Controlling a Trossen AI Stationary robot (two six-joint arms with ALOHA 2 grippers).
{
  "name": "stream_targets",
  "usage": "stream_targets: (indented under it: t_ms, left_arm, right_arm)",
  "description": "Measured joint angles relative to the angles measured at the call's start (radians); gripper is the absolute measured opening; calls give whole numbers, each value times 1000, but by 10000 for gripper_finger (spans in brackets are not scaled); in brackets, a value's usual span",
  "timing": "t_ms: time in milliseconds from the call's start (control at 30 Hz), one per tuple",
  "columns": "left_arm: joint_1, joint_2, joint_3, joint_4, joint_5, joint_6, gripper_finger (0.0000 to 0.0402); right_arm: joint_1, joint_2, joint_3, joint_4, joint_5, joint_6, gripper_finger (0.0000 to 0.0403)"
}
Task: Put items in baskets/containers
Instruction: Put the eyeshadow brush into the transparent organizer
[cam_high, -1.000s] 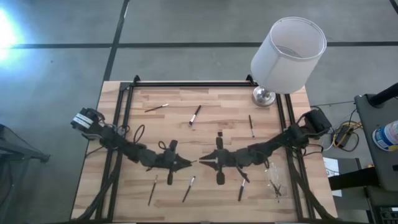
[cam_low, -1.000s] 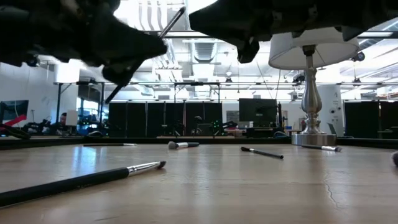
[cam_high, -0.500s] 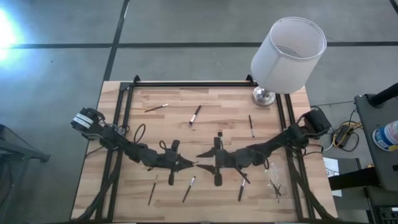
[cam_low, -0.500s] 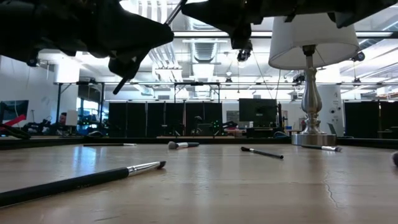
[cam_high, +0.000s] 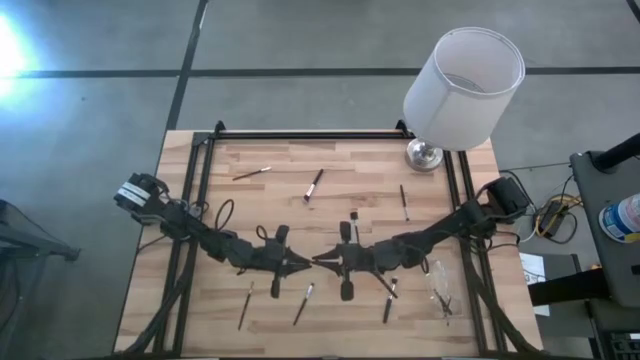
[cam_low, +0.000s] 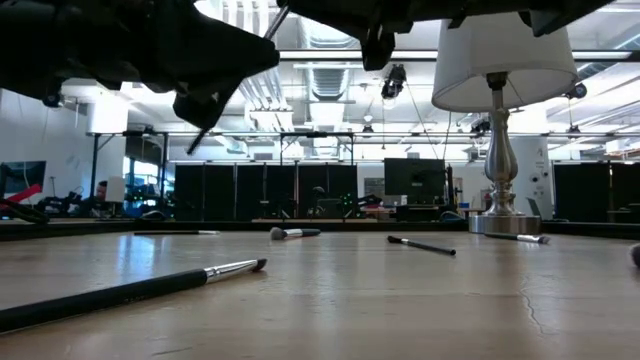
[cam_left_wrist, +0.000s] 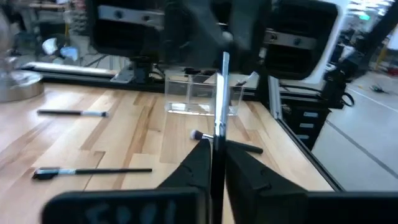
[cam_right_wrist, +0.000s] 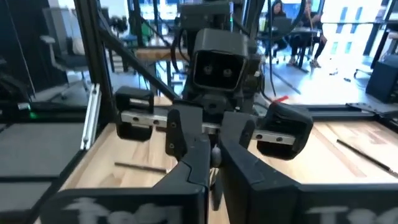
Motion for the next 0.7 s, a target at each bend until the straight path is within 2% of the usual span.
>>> stream_targets:
  t_ms: [133,300,433,533,700]
  left_arm:
    - [2,0,0,6,-37,-28,78]
    - [2,0,0,8,-32,-27,94]
    - [2,-14,-20,0,-35,-20,96]
    - [1,-34,-37,-4,6,-6,97]
    - [-2,-72,-60,-12,20,-3,97]
  right_arm:
    - [1,-5,43,-147,0,23,14]
    - [20,-53,129,-392,11,40,13]
    - [59,-126,206,-711,46,126,13]
    - [107,-190,262,-962,71,222,12]
    - [220,-294,336,-1380,131,476,12]
